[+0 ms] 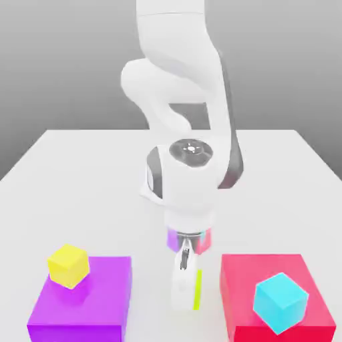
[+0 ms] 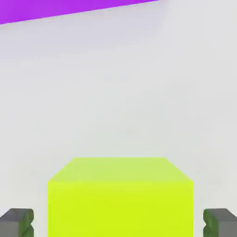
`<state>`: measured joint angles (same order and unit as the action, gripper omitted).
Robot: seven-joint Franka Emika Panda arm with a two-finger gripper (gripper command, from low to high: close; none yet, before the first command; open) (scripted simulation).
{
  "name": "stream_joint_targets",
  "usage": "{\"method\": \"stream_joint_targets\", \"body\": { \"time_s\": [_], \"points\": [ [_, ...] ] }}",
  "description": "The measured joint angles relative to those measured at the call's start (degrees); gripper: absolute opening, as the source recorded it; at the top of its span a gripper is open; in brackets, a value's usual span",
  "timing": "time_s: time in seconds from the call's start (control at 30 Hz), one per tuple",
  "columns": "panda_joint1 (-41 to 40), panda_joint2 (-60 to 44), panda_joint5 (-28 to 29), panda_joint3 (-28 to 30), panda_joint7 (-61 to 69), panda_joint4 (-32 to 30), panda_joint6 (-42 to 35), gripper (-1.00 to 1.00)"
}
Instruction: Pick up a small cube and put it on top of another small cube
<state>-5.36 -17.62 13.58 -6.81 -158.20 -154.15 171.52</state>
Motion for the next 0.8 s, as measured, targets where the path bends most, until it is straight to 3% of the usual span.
{"method": "stream_joint_targets", "body": {
  "time_s": [0.13, 0.37, 0.8],
  "points": [
    [0.1, 0.1, -0.1, 0.1, 0.0, 0.0, 0.0, -1.00],
    [-3.2, 12.4, -9.4, -4.7, 8.6, -1.2, -9.7, -1.00],
    [0.9, 5.5, 3.5, -11.2, 42.0, 22.7, -22.2, -1.00]
  ]
}}
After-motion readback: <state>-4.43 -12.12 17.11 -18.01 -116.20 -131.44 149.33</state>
